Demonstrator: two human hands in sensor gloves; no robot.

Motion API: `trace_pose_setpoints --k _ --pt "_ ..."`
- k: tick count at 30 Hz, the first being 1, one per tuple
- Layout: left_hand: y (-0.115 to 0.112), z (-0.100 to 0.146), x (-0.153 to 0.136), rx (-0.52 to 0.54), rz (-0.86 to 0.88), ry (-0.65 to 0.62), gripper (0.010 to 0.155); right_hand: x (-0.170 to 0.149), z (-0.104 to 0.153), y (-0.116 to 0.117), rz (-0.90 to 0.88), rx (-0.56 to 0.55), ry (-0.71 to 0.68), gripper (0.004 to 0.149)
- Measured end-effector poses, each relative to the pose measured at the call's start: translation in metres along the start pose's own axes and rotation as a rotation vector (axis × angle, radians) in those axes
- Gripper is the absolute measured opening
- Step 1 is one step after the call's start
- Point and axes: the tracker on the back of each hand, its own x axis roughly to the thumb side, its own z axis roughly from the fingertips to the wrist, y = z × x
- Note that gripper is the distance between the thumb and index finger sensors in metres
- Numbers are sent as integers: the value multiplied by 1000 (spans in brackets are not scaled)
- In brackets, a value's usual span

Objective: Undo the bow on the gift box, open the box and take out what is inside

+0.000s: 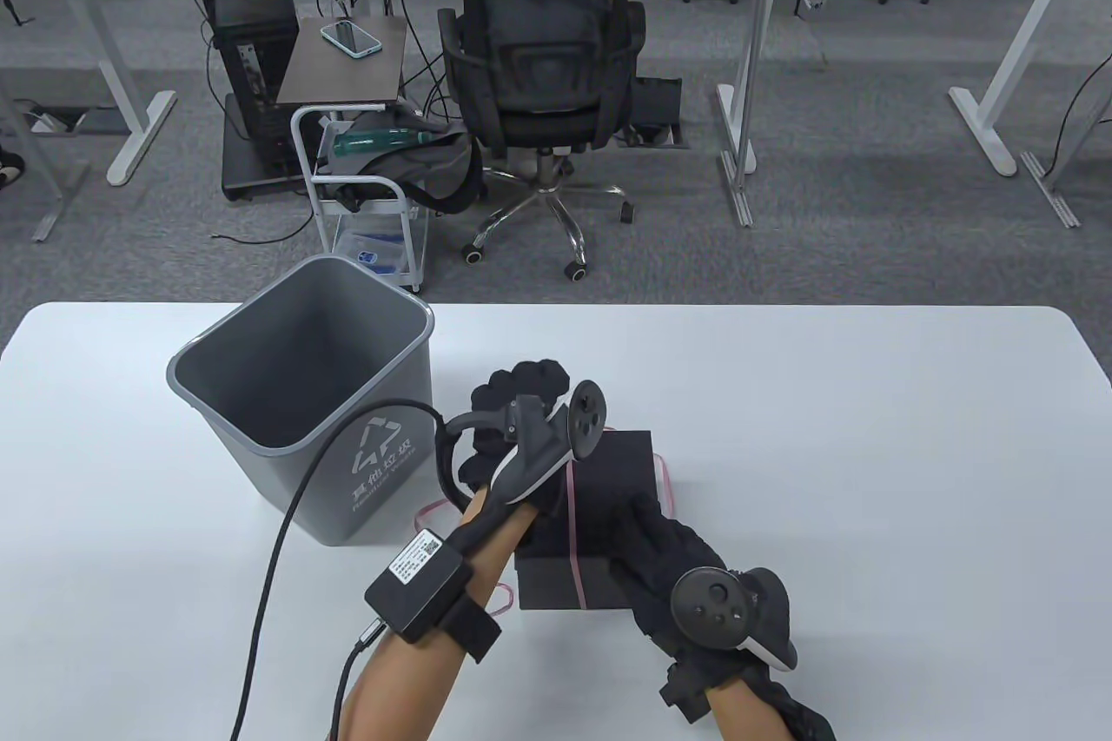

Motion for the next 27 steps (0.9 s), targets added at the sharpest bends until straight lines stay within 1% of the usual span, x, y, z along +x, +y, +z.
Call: trace_pose_setpoints --k 1,4,5,6,8,10,12,14,16,18,22,25,27 --pt "2 6 0 -28 5 -3 49 -1 0 0 -3 -2 -1 61" --pt "3 24 -1 -163 12 -12 50 -2 1 1 -12 -9 -2 61" --pt "1 29 0 -220 12 -15 52 -2 1 1 -15 -10 -3 61" --pt "-3 33 2 -250 12 -21 54 -2 1 1 -16 -10 -3 61" --pt "-18 39 10 -293 -20 -36 61 -2 1 1 -18 -8 -2 61" --pt "-29 37 16 -335 -52 -27 66 -2 1 1 -18 -3 0 61" --pt "-37 32 19 -399 -38 10 69 -2 2 1 -19 -2 1 61" --pt "-39 27 24 -376 -82 47 69 -3 2 1 -19 3 3 62" --pt "-38 18 28 -449 -88 82 69 -3 2 2 -21 1 2 61" --pt "-38 5 27 -523 -85 113 66 -3 1 2 -19 2 -1 62" --pt "-40 -10 23 -556 -58 110 55 -3 1 3 -16 6 1 62" --pt "-45 -10 31 -527 -118 94 48 -1 0 3 -2 5 2 63" --pt "-47 -8 36 -509 -148 98 46 0 0 4 10 -2 0 63"
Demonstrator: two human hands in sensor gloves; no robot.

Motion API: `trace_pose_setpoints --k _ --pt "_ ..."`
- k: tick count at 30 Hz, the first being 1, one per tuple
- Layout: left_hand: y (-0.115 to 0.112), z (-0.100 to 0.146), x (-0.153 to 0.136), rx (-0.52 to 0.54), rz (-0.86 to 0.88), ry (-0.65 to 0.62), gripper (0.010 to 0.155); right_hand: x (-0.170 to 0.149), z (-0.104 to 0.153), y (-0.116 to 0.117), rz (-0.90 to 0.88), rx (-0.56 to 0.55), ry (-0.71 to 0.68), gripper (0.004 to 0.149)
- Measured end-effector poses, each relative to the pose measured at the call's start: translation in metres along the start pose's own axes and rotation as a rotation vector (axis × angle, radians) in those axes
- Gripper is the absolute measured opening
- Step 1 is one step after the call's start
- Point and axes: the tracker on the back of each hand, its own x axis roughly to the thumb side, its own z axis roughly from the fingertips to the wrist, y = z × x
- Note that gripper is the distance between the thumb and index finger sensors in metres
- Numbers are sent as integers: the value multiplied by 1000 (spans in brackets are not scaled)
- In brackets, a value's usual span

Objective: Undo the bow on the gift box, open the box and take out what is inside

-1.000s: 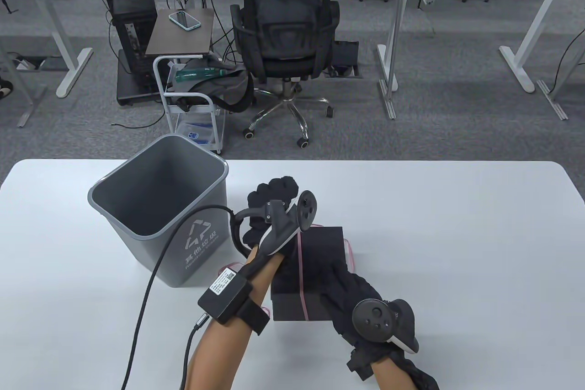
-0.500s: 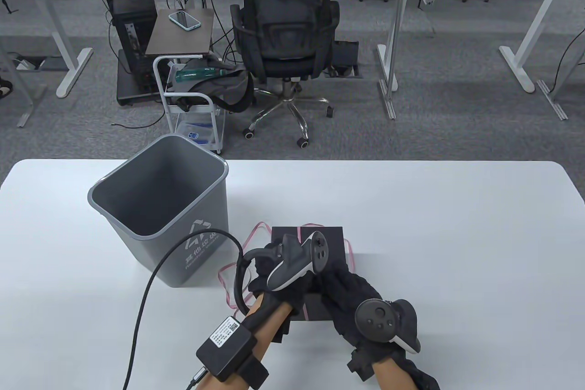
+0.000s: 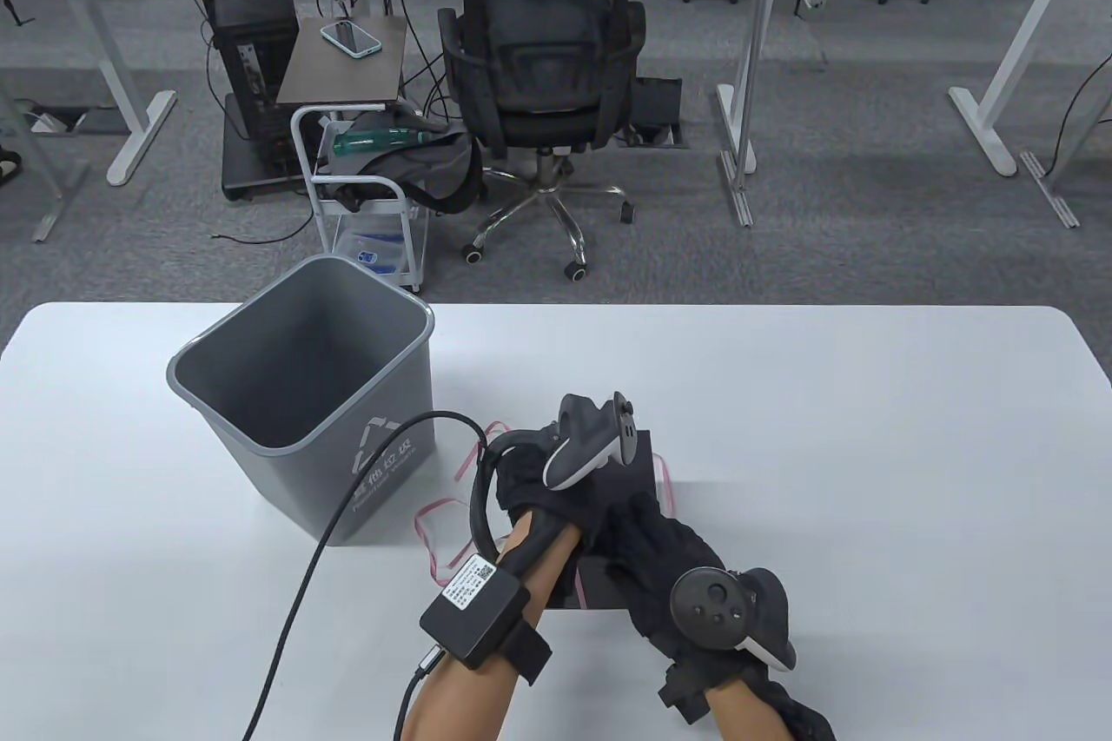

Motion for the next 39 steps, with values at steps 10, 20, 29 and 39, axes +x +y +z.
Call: trace_pose_setpoints --k 10,20,29,39 --pt "-11 -9 -35 34 440 -142 44 -3 -4 7 11 44 9 67" --pt "10 25 -45 148 470 -210 44 -5 -3 0 -20 63 25 66" --pt "49 65 -82 255 523 -224 44 -5 -1 0 -27 66 24 66" --pt "41 88 -117 359 340 -107 43 -5 -2 3 -29 70 21 66"
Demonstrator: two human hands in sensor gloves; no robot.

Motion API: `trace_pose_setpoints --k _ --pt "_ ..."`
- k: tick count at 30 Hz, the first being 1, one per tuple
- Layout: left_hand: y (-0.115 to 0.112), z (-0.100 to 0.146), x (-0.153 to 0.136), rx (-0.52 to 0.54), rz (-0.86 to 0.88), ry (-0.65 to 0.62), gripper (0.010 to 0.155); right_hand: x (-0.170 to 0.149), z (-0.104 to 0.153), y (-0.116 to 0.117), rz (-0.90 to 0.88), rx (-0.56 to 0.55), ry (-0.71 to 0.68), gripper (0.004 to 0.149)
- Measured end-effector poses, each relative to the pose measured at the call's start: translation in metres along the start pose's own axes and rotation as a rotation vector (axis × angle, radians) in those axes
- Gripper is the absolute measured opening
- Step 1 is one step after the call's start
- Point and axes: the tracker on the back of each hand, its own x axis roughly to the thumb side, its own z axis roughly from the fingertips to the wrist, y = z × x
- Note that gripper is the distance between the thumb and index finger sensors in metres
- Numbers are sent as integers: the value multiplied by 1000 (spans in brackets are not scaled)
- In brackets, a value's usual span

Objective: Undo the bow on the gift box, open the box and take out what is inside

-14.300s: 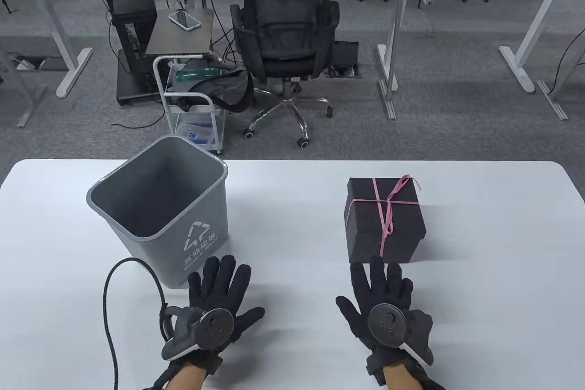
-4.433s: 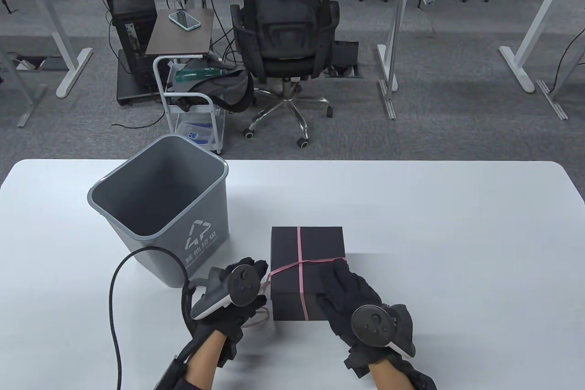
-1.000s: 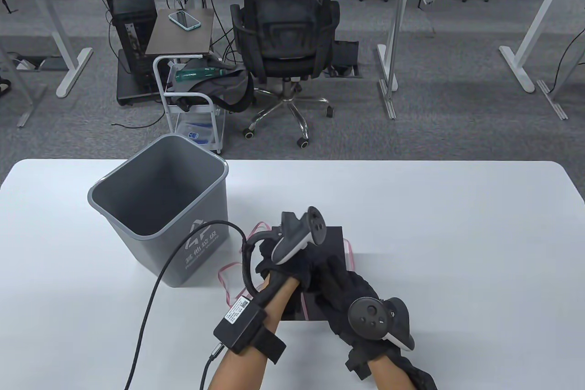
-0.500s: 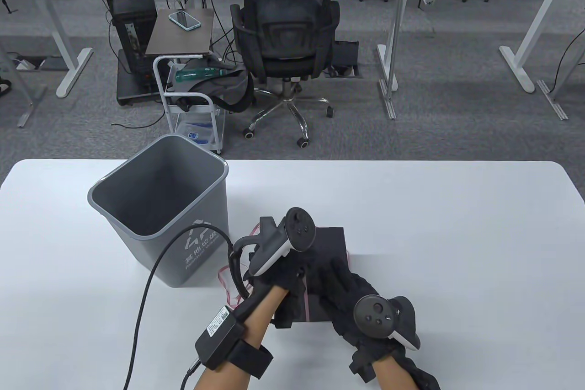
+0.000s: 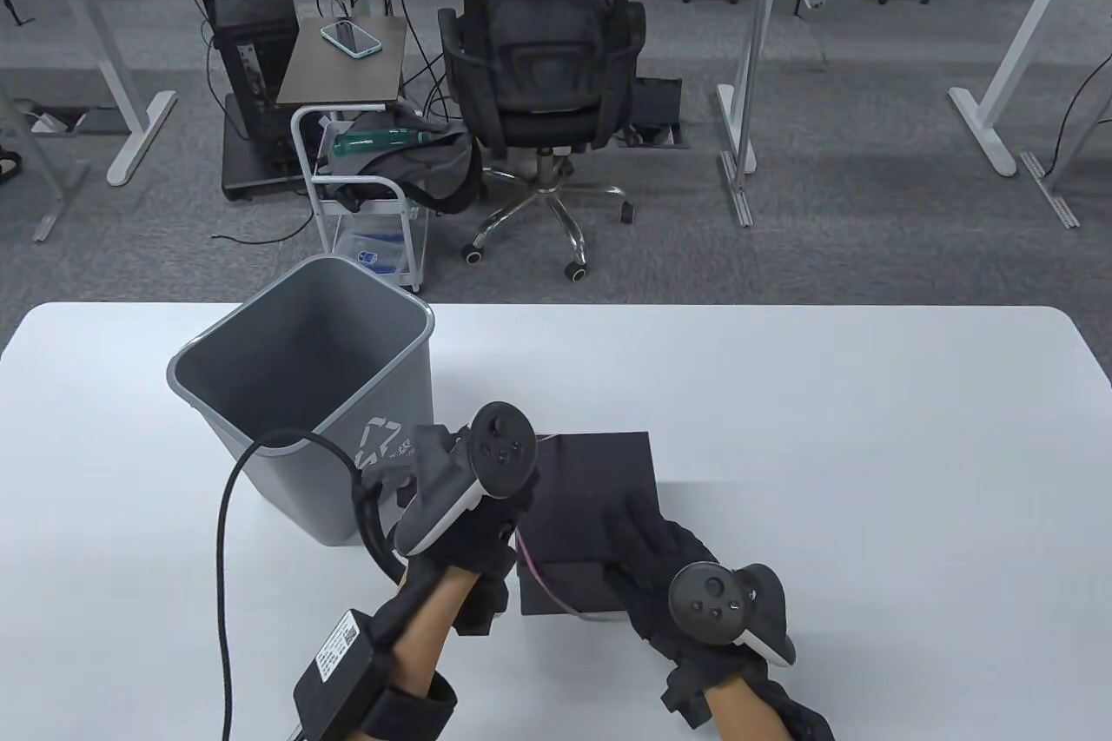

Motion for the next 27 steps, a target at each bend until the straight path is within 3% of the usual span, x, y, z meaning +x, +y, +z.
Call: trace_pose_setpoints --k 3,8,17,21,23,27 --pt "-8 1 -18 -15 -24 27 43 0 0 0 -2 0 3 66" --pt "-30 2 -43 48 -112 89 43 0 0 0 -3 1 3 66" --pt "-78 1 -67 -105 -233 85 43 0 0 0 -5 1 3 66" --pt "-101 3 -69 -98 -296 20 60 -1 0 0 -7 2 3 66" --pt "-116 3 -71 -189 -312 -48 72 -1 0 0 -8 4 3 66" --pt "-156 0 -72 -529 -289 -176 106 -1 0 1 -9 4 3 66"
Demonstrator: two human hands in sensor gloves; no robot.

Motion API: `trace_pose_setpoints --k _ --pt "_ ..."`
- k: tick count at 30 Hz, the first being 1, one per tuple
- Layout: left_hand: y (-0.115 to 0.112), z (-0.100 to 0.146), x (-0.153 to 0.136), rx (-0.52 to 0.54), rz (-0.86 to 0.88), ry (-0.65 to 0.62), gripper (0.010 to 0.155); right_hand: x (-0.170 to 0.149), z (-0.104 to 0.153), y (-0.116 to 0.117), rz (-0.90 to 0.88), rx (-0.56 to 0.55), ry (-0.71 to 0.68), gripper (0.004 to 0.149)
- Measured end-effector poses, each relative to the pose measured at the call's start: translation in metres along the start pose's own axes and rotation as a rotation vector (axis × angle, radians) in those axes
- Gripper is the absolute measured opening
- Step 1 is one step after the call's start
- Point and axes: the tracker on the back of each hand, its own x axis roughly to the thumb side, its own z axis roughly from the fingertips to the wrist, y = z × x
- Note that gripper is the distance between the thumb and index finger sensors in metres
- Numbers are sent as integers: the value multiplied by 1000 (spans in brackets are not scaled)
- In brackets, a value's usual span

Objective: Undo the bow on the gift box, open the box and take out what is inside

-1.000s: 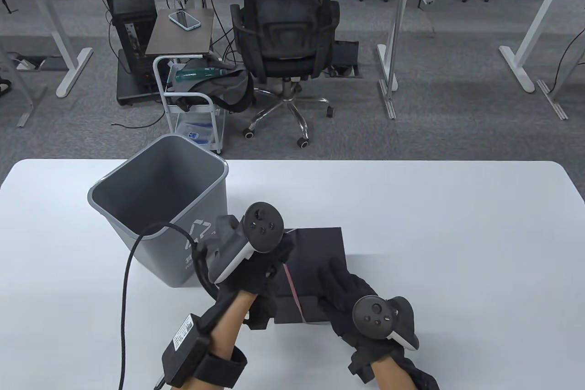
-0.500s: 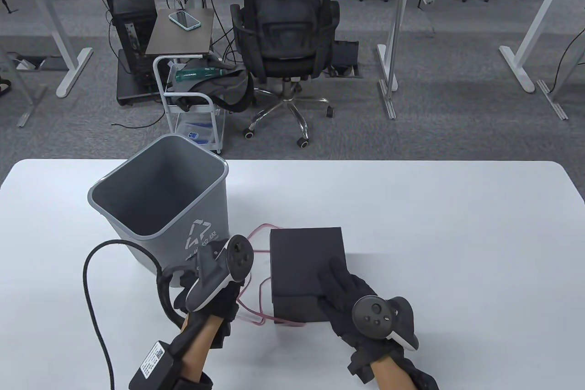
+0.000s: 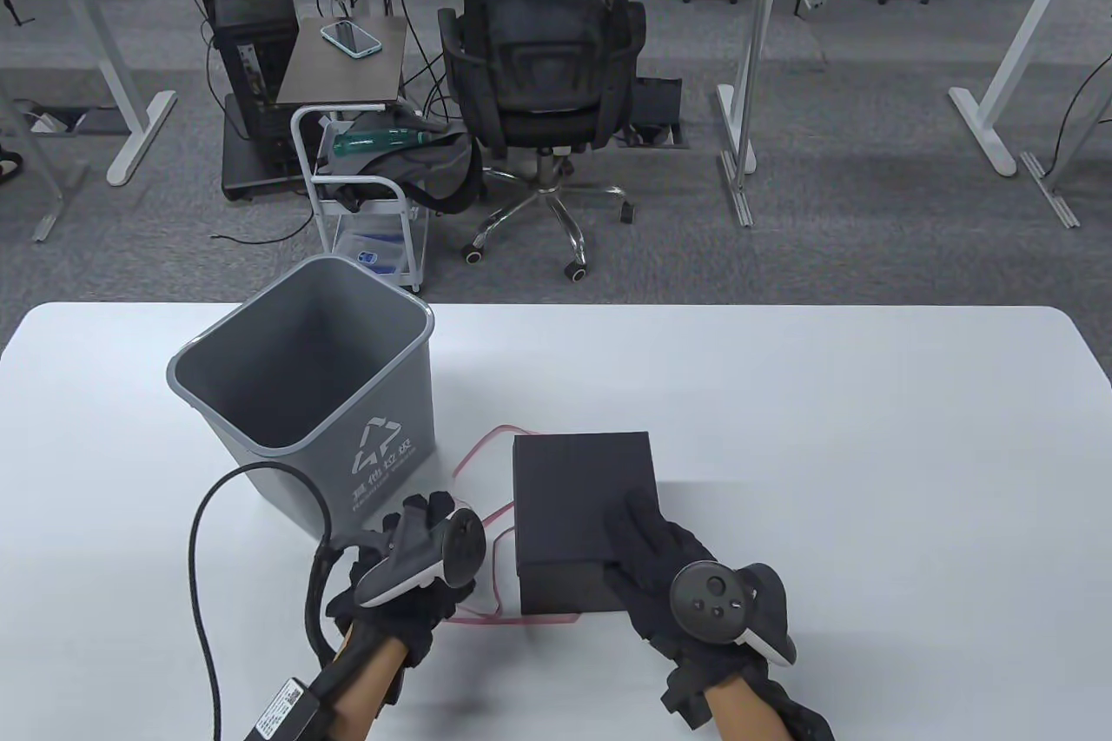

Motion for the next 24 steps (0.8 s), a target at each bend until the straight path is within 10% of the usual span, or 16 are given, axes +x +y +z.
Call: trace_pose_setpoints --k 7,14,24 --pt "-46 -30 20 -167 -231 7 127 0 0 1 0 0 0 66" --pt "-53 -59 15 -179 -90 3 127 0 0 0 1 1 0 66" --pt "-57 -77 18 34 16 -8 90 -1 -1 0 1 2 3 67"
